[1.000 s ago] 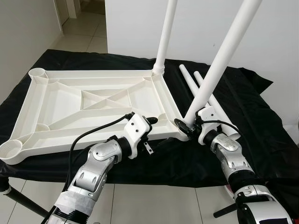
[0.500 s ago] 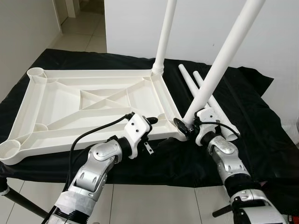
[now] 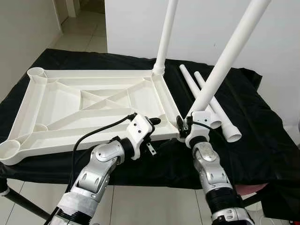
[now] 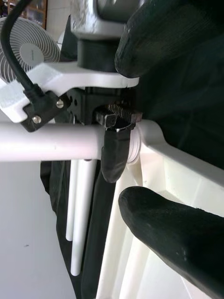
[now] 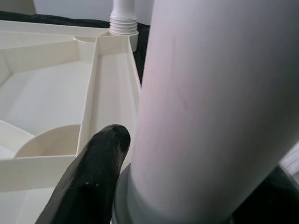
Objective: Building children table
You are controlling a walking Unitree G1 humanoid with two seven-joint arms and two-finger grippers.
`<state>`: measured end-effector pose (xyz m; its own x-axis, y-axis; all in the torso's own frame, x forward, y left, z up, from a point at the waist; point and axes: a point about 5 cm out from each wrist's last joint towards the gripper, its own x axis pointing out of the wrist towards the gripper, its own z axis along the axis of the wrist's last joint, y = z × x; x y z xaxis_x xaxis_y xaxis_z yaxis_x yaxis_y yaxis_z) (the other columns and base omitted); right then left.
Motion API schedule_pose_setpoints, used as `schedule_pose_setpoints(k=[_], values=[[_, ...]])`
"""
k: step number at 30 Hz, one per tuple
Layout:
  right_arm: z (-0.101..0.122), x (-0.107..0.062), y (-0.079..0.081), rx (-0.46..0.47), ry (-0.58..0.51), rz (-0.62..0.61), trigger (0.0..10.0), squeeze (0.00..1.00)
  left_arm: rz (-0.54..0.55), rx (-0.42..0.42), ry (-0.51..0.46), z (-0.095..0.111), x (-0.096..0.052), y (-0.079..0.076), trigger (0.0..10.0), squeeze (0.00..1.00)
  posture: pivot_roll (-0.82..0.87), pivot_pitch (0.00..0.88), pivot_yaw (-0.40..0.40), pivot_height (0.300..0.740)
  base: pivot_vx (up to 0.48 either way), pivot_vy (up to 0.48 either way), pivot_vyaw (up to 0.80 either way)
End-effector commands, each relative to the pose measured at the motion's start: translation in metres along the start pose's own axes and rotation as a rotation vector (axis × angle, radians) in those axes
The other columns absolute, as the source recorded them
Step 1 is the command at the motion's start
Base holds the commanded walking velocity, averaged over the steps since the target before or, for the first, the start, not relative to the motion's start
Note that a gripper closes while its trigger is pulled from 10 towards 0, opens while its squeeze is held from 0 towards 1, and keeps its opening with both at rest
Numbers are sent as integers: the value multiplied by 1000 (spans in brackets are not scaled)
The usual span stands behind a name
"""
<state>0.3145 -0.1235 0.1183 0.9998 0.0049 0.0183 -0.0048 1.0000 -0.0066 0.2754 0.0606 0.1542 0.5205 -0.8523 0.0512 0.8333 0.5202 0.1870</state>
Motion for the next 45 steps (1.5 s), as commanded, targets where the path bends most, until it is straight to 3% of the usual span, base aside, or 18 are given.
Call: schedule_pose_setpoints(k=[1, 12, 13, 19, 22, 23, 24, 25, 34, 35, 45], values=[[-11, -5, 2, 36, 71, -12, 10000, 0, 11, 0, 2, -1, 3, 0, 10000, 0, 32, 1, -93, 740, 0, 0, 0], [-4, -9, 9, 16, 37, 56, 10000, 4, 12, 4, 2, -1, 2, 1, 10000, 0, 36, 3, -96, 740, 0, 0, 0], [-3, -9, 8, 20, 26, 67, 10000, 1000, 12, 3, 1, 0, 2, 1, 10000, 0, 37, 5, -97, 740, 0, 0, 0], [1, -8, 5, 33, 0, 100, 10000, 1000, 11, 3, 1, -1, 3, 1, 10000, 0, 37, 6, -99, 740, 0, 0, 0], [5, -4, -4, 17, -16, 144, 10000, 1000, 3, 3, 3, -1, 3, -1, 10000, 0, 37, 4, -99, 740, 0, 0, 0], [9, -1, -10, -9, -37, 192, 10000, 0, -2, 3, 4, -2, 4, -2, 10000, 0, 37, 2, -97, 740, 0, 0, 0], [9, -1, -10, -9, -37, 192, 10000, 0, -2, 3, 4, -2, 4, -2, 10000, 0, 37, 2, -97, 740, 0, 0, 0], [13, 6, -20, -39, -52, 308, 10000, 0, -13, 0, 10, -3, 4, -4, 10000, 0, 39, 0, -97, 740, 0, 0, 0], [10, 18, -36, -131, -29, 458, 10000, 0, -48, 1, 47, -8, 2, -10, 10000, 0, 49, 0, -98, 740, 0, 0, 0], [7, 20, -35, -156, -18, 521, 10000, 0, -51, -3, 56, -9, 2, -10, 10000, 0, 52, 0, -99, 740, 0, 0, 0], [3, 27, -32, -144, -4, 640, 10000, 0, -58, 6, 60, -10, 2, -12, 10000, 0, 60, 0, -99, 740, 0, 0, 0]])
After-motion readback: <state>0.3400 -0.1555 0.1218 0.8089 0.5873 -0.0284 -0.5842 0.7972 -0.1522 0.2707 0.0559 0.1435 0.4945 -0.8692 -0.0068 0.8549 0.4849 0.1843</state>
